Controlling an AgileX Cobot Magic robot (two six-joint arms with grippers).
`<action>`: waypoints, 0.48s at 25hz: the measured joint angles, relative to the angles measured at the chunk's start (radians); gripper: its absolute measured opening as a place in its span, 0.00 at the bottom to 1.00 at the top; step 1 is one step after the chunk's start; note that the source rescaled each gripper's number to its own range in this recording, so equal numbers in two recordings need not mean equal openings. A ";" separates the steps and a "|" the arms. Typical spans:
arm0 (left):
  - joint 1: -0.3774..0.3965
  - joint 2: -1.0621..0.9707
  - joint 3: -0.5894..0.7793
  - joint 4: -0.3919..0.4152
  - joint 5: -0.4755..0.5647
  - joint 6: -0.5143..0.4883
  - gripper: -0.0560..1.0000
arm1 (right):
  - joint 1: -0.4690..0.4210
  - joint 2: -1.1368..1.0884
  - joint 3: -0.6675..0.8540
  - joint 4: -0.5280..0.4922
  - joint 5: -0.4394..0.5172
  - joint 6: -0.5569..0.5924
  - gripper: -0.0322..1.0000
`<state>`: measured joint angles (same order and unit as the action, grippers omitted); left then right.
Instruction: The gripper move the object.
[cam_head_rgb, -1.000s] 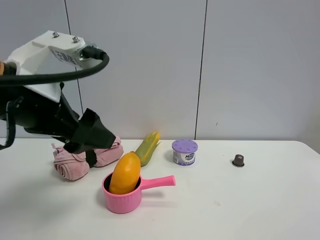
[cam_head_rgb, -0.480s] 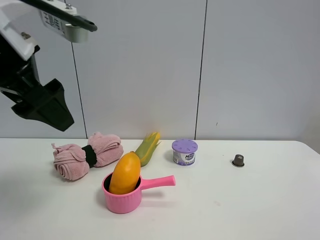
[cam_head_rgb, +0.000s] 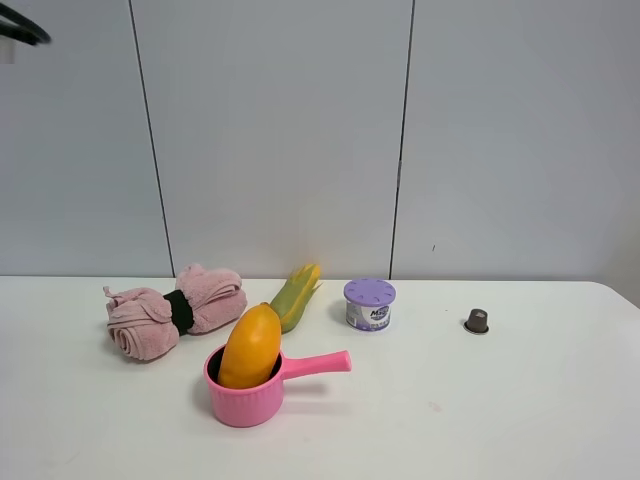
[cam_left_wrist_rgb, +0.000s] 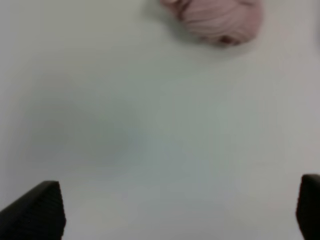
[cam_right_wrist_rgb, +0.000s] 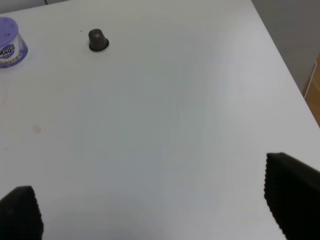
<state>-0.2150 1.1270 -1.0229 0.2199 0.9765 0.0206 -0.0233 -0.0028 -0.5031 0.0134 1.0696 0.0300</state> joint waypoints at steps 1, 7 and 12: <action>0.029 -0.033 0.000 0.000 0.021 0.000 0.84 | 0.000 0.000 0.000 0.000 0.000 0.000 1.00; 0.165 -0.259 0.000 0.000 0.174 -0.008 0.85 | 0.000 0.000 0.000 0.000 0.000 0.000 1.00; 0.195 -0.444 -0.001 -0.006 0.232 -0.040 0.85 | 0.000 0.000 0.000 0.000 0.000 0.000 1.00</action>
<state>-0.0197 0.6830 -1.0237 0.2141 1.2088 -0.0198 -0.0233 -0.0028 -0.5031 0.0134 1.0696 0.0300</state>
